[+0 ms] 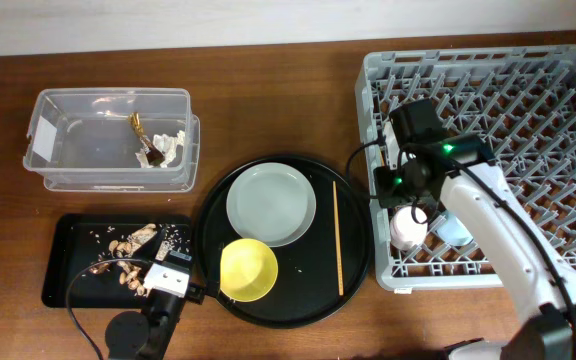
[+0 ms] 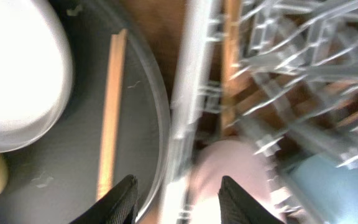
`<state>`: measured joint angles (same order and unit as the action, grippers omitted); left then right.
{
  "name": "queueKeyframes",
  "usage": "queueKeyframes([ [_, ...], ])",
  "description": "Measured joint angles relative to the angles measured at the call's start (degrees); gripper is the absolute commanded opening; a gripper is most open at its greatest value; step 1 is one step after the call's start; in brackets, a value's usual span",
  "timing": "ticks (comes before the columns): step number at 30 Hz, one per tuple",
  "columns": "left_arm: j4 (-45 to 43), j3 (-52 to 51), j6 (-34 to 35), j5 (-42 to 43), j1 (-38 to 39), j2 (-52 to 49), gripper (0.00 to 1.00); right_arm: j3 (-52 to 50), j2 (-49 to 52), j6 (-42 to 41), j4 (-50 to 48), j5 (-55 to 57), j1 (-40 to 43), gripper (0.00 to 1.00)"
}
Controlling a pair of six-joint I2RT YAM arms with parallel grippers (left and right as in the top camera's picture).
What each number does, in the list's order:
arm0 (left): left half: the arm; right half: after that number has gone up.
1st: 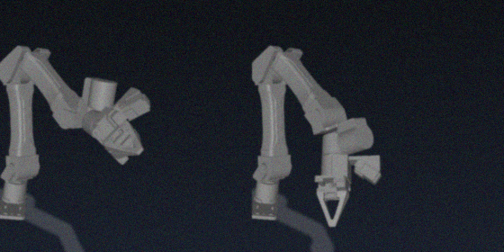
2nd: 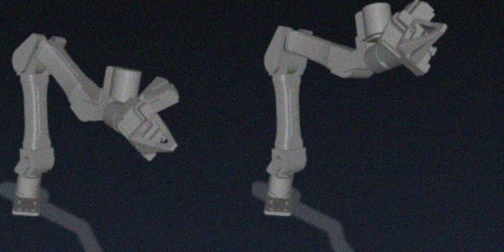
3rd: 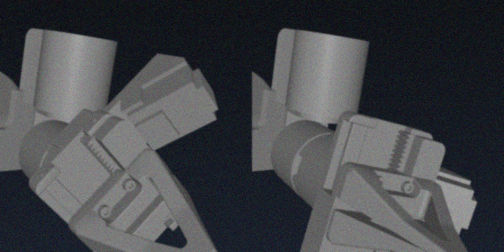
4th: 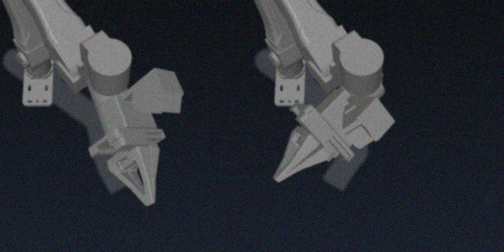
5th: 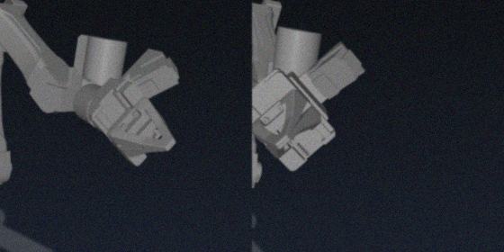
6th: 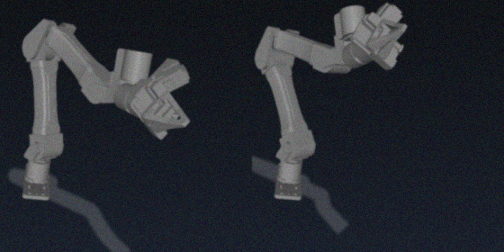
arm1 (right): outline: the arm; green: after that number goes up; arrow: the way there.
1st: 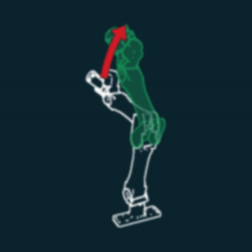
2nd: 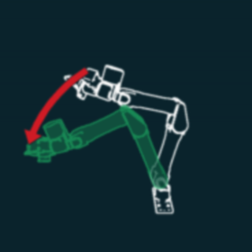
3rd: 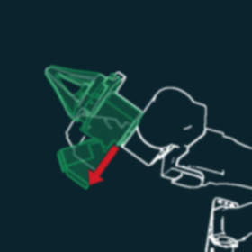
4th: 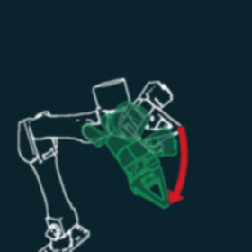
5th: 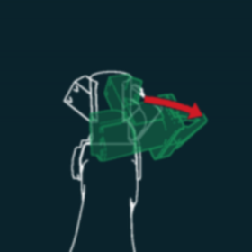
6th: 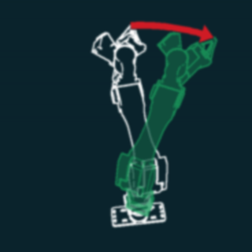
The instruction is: Sort waste into correct bins and load items into the dishwasher rack
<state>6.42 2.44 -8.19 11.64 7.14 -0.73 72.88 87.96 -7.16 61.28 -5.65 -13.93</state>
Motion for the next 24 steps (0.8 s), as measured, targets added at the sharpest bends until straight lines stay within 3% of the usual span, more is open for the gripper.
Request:
queueKeyframes([
  [5,0.00,0.00,0.00,0.00,0.00,0.00,1.00,-1.36,-0.70,-0.83,4.11,-9.33,-7.13,0.43],
  [10,-0.02,0.00,0.00,0.00,0.00,0.00,0.99,-9.07,-0.70,-8.59,-1.88,-7.15,-18.16,0.44],
  [14,0.00,0.00,0.00,0.00,0.00,0.04,0.99,-14.36,-0.52,-16.17,-8.74,-2.10,-19.54,0.44],
  [19,0.00,0.00,0.00,0.00,0.00,0.04,1.00,-17.29,1.97,-18.86,-12.35,-0.13,-19.50,0.44],
  [24,-0.02,0.00,0.00,0.02,0.00,0.04,0.99,-17.59,6.67,-19.76,-14.45,0.33,-19.50,0.29],
])
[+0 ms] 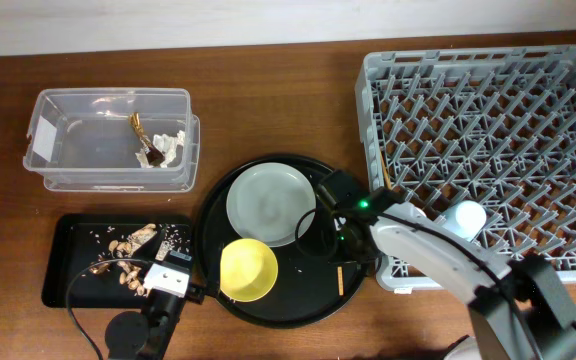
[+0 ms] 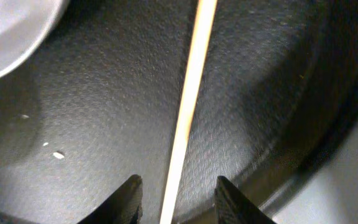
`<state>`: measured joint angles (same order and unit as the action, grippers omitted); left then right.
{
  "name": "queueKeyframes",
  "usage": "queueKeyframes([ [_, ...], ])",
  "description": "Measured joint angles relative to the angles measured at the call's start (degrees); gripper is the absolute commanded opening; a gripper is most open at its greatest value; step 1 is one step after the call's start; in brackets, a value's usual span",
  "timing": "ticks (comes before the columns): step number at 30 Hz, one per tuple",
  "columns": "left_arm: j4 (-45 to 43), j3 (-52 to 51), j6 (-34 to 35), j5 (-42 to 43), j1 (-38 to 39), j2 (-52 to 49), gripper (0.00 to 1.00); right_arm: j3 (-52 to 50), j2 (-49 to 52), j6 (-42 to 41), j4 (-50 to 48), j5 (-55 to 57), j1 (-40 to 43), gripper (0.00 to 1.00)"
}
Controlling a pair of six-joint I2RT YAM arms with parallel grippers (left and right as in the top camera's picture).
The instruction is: Sort waste into correct bins and load items into the dishwasher rack
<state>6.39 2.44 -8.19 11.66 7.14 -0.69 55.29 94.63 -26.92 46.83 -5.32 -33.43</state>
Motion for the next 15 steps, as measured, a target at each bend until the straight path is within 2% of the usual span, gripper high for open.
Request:
queueKeyframes([
  [3,0.02,0.00,0.00,-0.02,0.00,0.00,0.99,-0.13,3.82,-0.24,-0.92,0.00,0.00,0.15],
  [4,0.02,0.00,0.00,-0.02,0.00,0.00,0.99,0.26,5.29,-0.15,-0.90,0.35,0.02,0.06],
  [5,0.02,0.00,0.00,0.00,0.00,0.00,0.99,0.28,5.38,-0.13,-0.83,0.57,0.13,0.04],
  [11,0.02,0.00,0.00,-0.02,0.00,0.00,0.99,2.78,3.48,1.03,5.22,-0.09,0.28,0.04],
  [15,0.02,0.00,0.00,-0.02,0.00,0.00,0.99,13.03,-6.49,3.28,10.80,4.22,1.20,0.04],
])
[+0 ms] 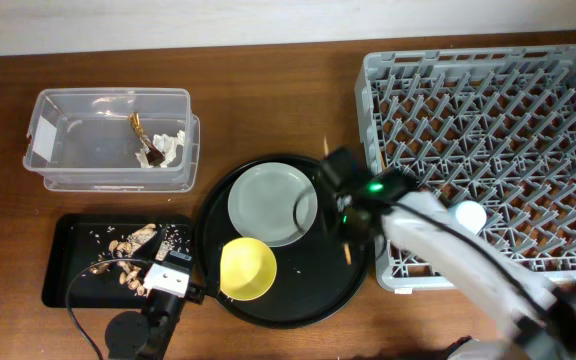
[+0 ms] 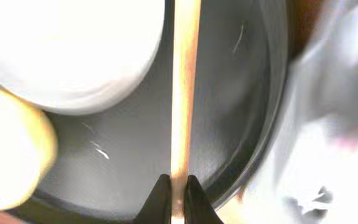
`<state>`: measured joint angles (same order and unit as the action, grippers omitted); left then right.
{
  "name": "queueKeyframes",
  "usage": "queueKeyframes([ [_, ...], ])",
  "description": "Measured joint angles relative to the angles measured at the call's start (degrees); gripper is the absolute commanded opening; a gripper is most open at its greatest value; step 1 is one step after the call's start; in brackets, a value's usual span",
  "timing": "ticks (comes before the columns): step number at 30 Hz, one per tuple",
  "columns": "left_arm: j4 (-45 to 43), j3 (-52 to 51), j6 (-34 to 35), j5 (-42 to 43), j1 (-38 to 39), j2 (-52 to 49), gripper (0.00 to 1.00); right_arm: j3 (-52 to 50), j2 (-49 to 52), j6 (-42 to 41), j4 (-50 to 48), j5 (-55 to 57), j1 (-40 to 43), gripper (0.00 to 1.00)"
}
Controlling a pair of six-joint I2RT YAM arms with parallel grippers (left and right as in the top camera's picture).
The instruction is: Sort waste into correct bins and load items into the dishwasher rack
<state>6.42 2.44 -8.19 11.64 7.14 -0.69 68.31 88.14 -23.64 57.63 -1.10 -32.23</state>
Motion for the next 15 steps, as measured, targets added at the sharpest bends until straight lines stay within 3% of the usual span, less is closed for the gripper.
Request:
queueKeyframes([
  [4,0.00,0.00,0.00,0.02,0.00,0.00,1.00,7.45,-9.20,1.46,-1.31,9.92,7.65,0.04],
  [8,-0.02,0.00,0.00,0.02,0.00,0.00,0.99,7.45,-3.72,6.45,-4.02,12.83,14.47,0.06],
  [14,-0.02,0.00,0.00,0.00,0.00,0.00,1.00,7.34,7.28,11.93,-2.32,11.26,17.33,0.41],
  [15,0.00,0.00,0.02,0.02,0.00,0.02,0.99,7.52,7.04,12.13,-0.61,9.18,17.09,0.57],
])
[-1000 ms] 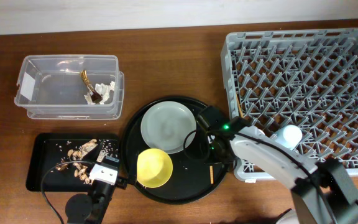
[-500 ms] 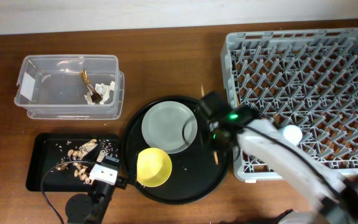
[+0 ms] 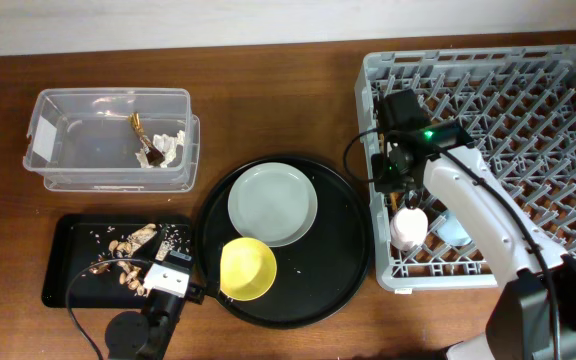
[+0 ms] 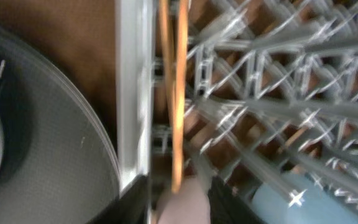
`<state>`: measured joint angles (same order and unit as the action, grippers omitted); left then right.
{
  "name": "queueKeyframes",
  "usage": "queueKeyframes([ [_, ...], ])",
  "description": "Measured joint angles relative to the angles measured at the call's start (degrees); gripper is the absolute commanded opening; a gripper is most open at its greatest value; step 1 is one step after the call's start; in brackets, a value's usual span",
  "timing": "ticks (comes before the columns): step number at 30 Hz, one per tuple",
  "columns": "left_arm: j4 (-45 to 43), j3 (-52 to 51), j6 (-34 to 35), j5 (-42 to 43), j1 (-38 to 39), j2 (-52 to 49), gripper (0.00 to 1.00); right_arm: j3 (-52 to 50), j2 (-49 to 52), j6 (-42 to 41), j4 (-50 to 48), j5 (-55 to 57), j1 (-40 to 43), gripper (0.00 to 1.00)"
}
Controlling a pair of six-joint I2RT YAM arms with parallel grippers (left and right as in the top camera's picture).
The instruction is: Sort waste into correct bins and load items into the dishwasher rack
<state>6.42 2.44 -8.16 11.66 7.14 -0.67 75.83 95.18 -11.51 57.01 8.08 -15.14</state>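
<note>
My right gripper [image 3: 396,190] [image 4: 178,202] hangs open over the left edge of the grey dishwasher rack [image 3: 528,60] [image 4: 132,93]. Two thin wooden chopsticks [image 4: 178,93] lie side by side in the rack's left column, their near ends just ahead of my spread fingers. Under the gripper sits a pink cup [image 3: 408,228] [image 4: 182,208], with a blue cup [image 3: 455,230] [image 4: 291,193] to its right. A grey plate [image 3: 272,204] and a yellow bowl [image 3: 248,270] rest on the round black tray [image 3: 348,270]. The left gripper [image 3: 165,279] sits folded at the front, its jaws hidden.
A clear bin [image 3: 108,170] at the back left holds wrappers. A black rectangular tray [image 3: 68,270] at the front left holds food scraps. The rack's tines stand close on the right side.
The right gripper was shut on the chopstick above the round tray. Now it is open over the rack's left edge, and the chopstick lies in the rack beside another one.
The right gripper was open at the rack's edge by the pink cup while a chopstick lay on the round tray. Then it stood open astride that chopstick, then shut on it. Now the tray holds no chopstick and the stick is in the rack.
</note>
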Motion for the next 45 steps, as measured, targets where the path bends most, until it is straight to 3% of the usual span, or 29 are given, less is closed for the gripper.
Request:
queueKeyframes([
  [3,0.00,0.00,-0.02,-0.02,0.00,-0.02,0.99,1.09,-3.04,-0.35,5.68,-9.42,-3.15,0.60],
  [5,0.00,0.00,-0.02,0.00,0.00,0.00,0.99,2.08,-6.78,-2.89,7.67,-16.41,-9.40,0.52],
  [7,0.00,0.00,-0.02,-0.02,0.00,0.00,0.99,2.01,-7.58,-6.97,7.02,-19.76,-16.09,0.52],
  [11,0.00,0.00,-0.02,0.00,0.00,0.04,0.99,-3.96,-4.02,-20.59,-4.24,-18.08,-31.39,0.51],
  [14,0.00,0.00,-0.02,0.00,0.00,0.04,0.99,-8.11,1.38,-27.36,-11.06,-16.74,-36.85,0.49],
  [15,0.00,0.00,-0.02,0.00,0.00,0.04,0.99,-8.44,3.34,-28.65,-12.17,-16.55,-37.53,0.43],
  [17,-0.02,0.00,-0.02,0.00,0.00,0.04,0.99,-8.46,7.52,-30.38,-13.79,-16.04,-37.81,0.05],
  [20,0.00,0.00,-0.02,0.00,0.00,0.04,0.99,-8.22,11.30,-31.93,-14.25,-16.76,-37.70,0.04],
  [24,0.00,-0.02,-0.02,0.00,0.00,0.04,0.99,-8.46,8.13,-30.27,-10.62,-15.63,-37.46,0.04],
  [27,0.00,-0.04,-0.02,0.00,0.00,0.04,0.99,-7.89,-5.40,-28.61,-2.08,-8.07,-34.16,0.04],
  [29,-0.02,-0.04,-0.02,0.00,0.00,0.04,1.00,-6.49,-15.13,-28.28,0.35,2.71,-28.85,0.04],
  [33,-0.02,-0.04,-0.02,0.02,0.00,0.04,0.99,-6.14,-27.15,-24.39,-0.07,29.18,-12.02,0.04],
  [36,-0.02,-0.04,-0.02,0.02,0.00,0.02,0.99,-6.08,-25.16,-22.29,-2.27,38.91,-0.92,0.04],
  [39,0.04,-0.07,-0.02,0.15,0.00,0.07,0.99,-6.08,-16.90,-19.21,-7.08,44.35,7.61,0.04],
  [45,-0.02,-0.09,-0.02,0.15,0.00,0.02,0.99,-6.12,0.57,-8.76,-17.77,54.66,13.27,0.04],
])
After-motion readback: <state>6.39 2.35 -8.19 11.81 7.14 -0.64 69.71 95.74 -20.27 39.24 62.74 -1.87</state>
